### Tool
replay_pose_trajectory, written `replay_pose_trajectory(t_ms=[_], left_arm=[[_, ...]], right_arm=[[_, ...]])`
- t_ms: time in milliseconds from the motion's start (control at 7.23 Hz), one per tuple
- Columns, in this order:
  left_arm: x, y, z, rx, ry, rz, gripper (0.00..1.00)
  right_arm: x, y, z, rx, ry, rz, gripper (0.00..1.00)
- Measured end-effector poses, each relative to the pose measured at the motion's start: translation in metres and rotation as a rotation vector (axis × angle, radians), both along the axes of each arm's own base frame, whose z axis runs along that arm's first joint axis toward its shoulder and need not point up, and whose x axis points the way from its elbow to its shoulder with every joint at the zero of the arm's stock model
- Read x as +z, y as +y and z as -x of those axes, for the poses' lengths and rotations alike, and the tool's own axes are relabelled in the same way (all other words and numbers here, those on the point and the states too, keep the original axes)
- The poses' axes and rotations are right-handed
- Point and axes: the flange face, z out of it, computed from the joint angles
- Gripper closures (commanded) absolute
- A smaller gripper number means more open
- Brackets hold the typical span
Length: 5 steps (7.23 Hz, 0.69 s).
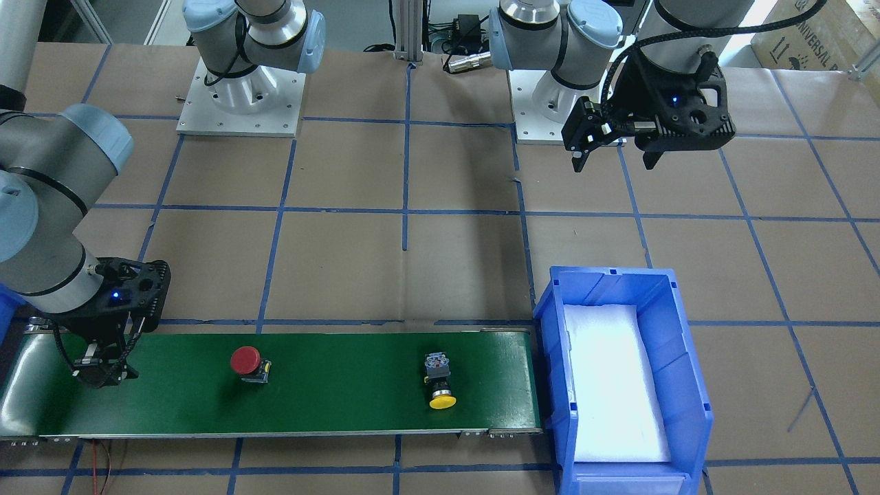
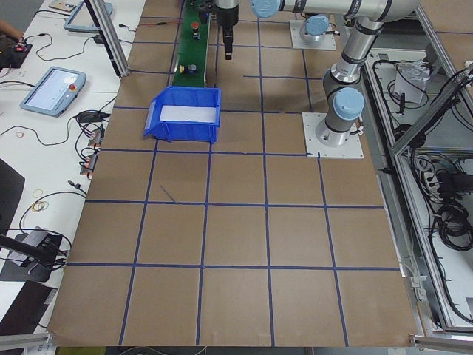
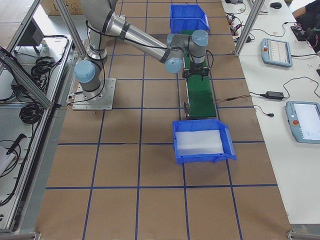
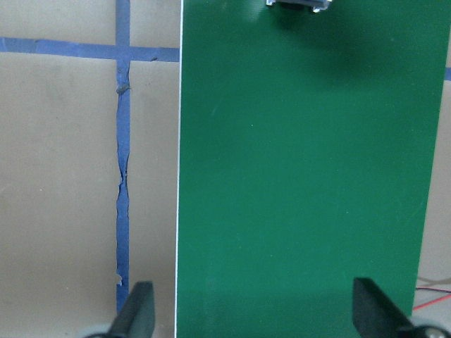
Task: Transport two buttons from left to right
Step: 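Hold the right gripper open at the belt's end as the red button arrives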
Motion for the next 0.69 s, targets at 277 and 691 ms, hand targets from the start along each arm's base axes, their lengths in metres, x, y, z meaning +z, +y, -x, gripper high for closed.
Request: replay_pose_trajectory(t_ms=[277, 691], left_arm=[[-0.0007, 0.0015, 0.0, -0.001, -0.008, -0.015, 0.0], [-0.0001, 0.0018, -0.0002, -0.002, -0.018, -0.016, 0.0]], right_arm=[[-0.0047, -0.0024, 0.0005, 0.006, -0.001, -0.004, 0.0], [-0.0054, -0.0038, 0.0013, 0.028, 0.006, -0.003, 0.0]])
